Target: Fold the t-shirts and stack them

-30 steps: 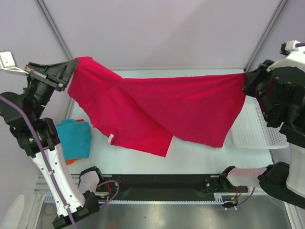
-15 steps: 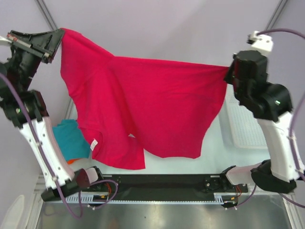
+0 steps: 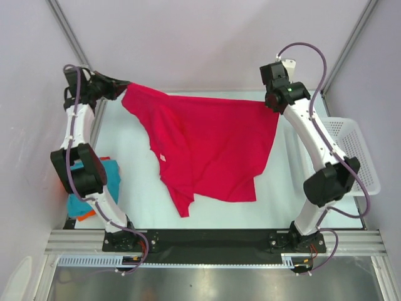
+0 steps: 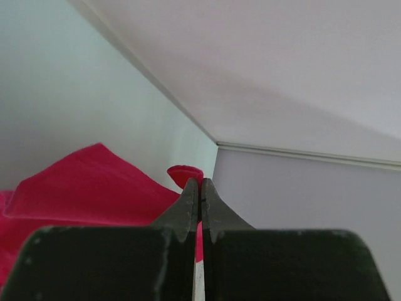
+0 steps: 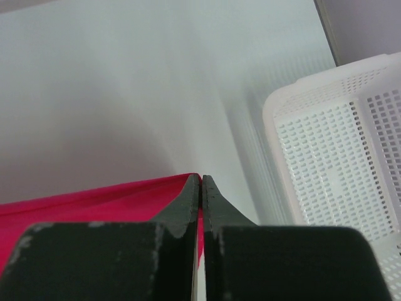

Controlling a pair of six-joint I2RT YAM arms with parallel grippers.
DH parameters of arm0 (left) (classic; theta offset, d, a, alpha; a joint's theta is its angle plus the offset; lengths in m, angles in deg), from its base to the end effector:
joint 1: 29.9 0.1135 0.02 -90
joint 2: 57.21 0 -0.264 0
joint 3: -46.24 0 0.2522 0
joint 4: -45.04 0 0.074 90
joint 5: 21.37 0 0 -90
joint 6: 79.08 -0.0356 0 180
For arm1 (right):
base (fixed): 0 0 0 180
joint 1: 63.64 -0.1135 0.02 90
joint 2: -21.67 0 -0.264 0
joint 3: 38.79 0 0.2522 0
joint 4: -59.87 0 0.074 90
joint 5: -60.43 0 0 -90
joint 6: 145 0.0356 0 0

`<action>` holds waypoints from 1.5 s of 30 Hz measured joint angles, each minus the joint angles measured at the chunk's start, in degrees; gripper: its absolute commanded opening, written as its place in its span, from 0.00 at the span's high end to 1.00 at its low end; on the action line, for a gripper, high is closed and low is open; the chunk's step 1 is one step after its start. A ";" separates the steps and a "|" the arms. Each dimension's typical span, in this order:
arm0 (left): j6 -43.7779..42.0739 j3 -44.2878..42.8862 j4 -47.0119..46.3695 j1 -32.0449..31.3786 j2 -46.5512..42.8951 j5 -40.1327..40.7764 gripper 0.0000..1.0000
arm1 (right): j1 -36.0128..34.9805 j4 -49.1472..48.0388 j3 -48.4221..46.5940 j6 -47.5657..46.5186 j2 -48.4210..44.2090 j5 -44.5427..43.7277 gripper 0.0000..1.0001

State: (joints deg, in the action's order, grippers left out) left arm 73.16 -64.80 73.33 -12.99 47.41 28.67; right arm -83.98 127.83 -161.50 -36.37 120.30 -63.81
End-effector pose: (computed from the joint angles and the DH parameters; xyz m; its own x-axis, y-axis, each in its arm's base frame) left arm 0.4193 0.1036 0.3594 -0.4733 -0.8528 -0.2205 -0.1536 0.3264 -0.9327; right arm 0.3487 0.1079 0.4057 -0.5862 0.0643 -0.8076 0.2957 0.9451 -0.1393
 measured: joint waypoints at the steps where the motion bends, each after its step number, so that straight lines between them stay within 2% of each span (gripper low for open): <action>1: -0.42 0.00 0.37 -0.81 1.29 0.48 1.00 | 0.50 -0.35 -0.07 -0.31 1.57 -0.28 1.00; 5: -1.81 -0.87 1.16 -3.76 3.93 1.42 1.00 | 2.19 -1.31 -1.31 -1.16 6.80 -1.40 1.00; 16: -4.48 -12.74 2.91 -6.71 11.63 2.58 1.00 | 6.05 -6.10 -9.75 -4.37 17.27 -5.62 1.00; 17: -4.81 -13.25 3.13 -6.75 12.35 2.69 1.00 | 6.49 -6.01 -11.37 -4.42 18.56 -5.73 0.96; 18: -4.98 -13.66 3.43 -6.78 12.94 2.84 0.97 | 6.93 -6.21 -13.18 -4.42 20.09 -5.51 0.87; 19: -5.42 -14.03 3.87 -6.80 13.51 3.15 0.77 | 7.39 -6.38 -14.86 -4.42 21.64 -5.09 0.70; 21: -6.95 -14.25 5.07 -6.82 14.29 4.33 0.46 | 8.31 -6.14 -18.34 -4.42 24.57 -3.34 0.62; 23: -8.26 -14.10 6.25 -6.75 14.56 6.51 0.10 | 9.29 -5.77 -20.48 -4.79 26.64 -2.01 0.49; 24: -9.18 -13.97 6.40 -6.67 14.56 7.19 0.01 | 9.68 -5.66 -20.72 -4.85 27.15 -1.29 0.43; 29: -11.41 -11.78 6.69 -6.40 13.88 9.73 0.00 | 10.75 -4.98 -19.87 -4.74 27.02 0.87 0.40; 32: -12.96 -8.85 7.45 -6.49 11.54 9.57 0.01 | 10.10 -5.22 -14.91 -4.28 23.96 2.21 0.39; 35: -15.34 -2.08 8.35 -7.21 4.42 9.22 0.00 | 8.26 -6.12 -4.11 -3.39 16.74 3.63 0.38; 38: -18.32 6.27 8.79 -9.79 -6.01 9.68 0.01 | 4.61 -7.08 9.86 -1.01 5.68 6.10 0.38; 42: -21.99 16.31 9.84 -18.03 -20.98 10.34 0.00 | -1.84 -9.07 26.71 3.82 -10.86 10.95 0.37; 45: -23.34 22.01 9.97 -23.78 -27.32 10.60 0.00 | -7.39 -9.01 32.11 6.47 -16.39 12.11 0.37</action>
State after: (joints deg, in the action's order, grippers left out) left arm 49.82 -42.79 83.29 -36.77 20.09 39.27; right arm -91.37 118.82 -129.39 -29.90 103.90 -51.70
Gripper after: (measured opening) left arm 0.994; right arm 0.623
